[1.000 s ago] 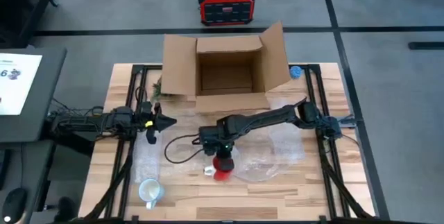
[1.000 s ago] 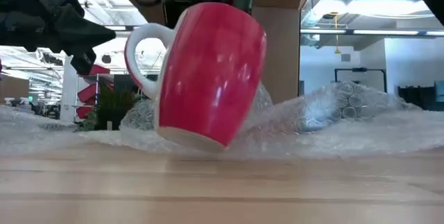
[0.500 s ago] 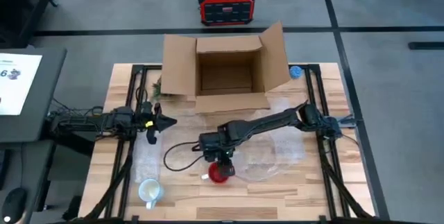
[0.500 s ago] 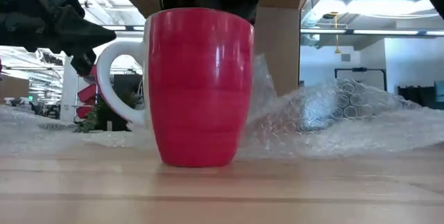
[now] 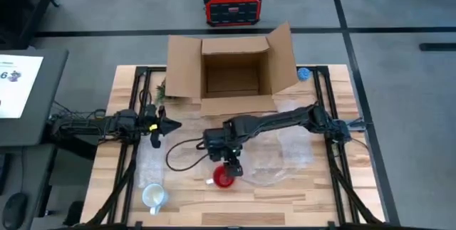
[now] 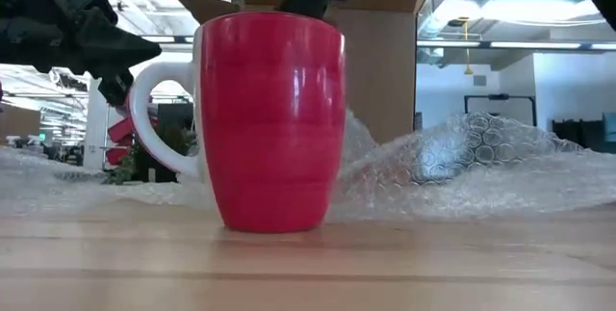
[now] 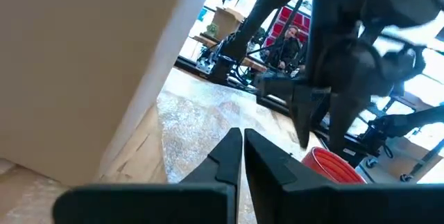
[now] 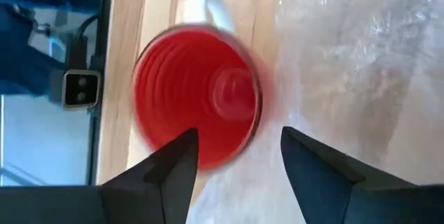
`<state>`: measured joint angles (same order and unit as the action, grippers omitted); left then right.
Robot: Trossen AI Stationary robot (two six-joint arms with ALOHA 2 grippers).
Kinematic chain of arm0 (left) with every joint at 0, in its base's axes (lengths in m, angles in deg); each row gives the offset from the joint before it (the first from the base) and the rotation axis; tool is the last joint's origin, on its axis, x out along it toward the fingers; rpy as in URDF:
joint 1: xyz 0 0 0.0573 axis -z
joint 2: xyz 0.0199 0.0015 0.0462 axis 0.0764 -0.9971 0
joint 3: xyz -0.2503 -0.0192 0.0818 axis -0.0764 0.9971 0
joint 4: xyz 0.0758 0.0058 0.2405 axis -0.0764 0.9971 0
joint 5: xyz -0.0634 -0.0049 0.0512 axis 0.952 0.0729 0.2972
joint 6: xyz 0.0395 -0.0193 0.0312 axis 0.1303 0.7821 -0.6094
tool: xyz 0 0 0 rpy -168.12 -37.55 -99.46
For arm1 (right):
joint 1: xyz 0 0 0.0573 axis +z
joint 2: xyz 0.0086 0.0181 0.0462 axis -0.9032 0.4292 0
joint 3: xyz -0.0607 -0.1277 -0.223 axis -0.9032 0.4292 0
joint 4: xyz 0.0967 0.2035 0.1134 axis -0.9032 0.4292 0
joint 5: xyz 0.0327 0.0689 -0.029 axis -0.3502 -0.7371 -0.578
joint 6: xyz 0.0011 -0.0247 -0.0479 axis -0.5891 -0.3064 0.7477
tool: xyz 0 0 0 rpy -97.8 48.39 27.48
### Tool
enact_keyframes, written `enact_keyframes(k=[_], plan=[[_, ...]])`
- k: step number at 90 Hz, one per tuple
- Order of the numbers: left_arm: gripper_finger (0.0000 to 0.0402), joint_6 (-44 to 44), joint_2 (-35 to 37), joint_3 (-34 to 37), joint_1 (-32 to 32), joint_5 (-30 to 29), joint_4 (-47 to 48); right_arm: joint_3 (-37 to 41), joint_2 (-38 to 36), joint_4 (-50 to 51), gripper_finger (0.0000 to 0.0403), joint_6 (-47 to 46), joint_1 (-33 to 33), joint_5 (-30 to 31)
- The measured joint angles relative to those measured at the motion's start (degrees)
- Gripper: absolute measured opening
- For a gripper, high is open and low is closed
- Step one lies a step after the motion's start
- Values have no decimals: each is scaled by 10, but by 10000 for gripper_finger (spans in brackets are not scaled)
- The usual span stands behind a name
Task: Wrap mug
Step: Wrap the red mug with bubble wrap
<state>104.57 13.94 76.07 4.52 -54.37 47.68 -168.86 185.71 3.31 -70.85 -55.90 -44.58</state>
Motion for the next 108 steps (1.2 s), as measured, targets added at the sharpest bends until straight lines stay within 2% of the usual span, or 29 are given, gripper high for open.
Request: enact_keyframes(k=[16,23,31,46,60,71,78,91,108], plan=[[0,0,0,0,0,0,0,-7,-3,126,182,26,-7,6],[0,0,0,0,0,1,0,14,-9,135,178,31,-6,14],[0,0,0,0,0,2,0,75,-31,120,172,24,-5,15],[0,1,0,0,0,2,0,266,-120,-5,164,-61,-6,6],[0,22,0,0,0,3,0,447,-216,-230,162,-232,5,-17],[0,35,0,0,0,10,1,533,-260,-404,162,-336,16,-17],[0,35,0,0,0,10,1,562,-263,-447,162,-365,22,-10],[0,33,0,0,0,10,1,592,-262,-446,162,-327,34,-2],[0,59,0,0,0,10,1,597,-266,-341,162,-155,32,-22]])
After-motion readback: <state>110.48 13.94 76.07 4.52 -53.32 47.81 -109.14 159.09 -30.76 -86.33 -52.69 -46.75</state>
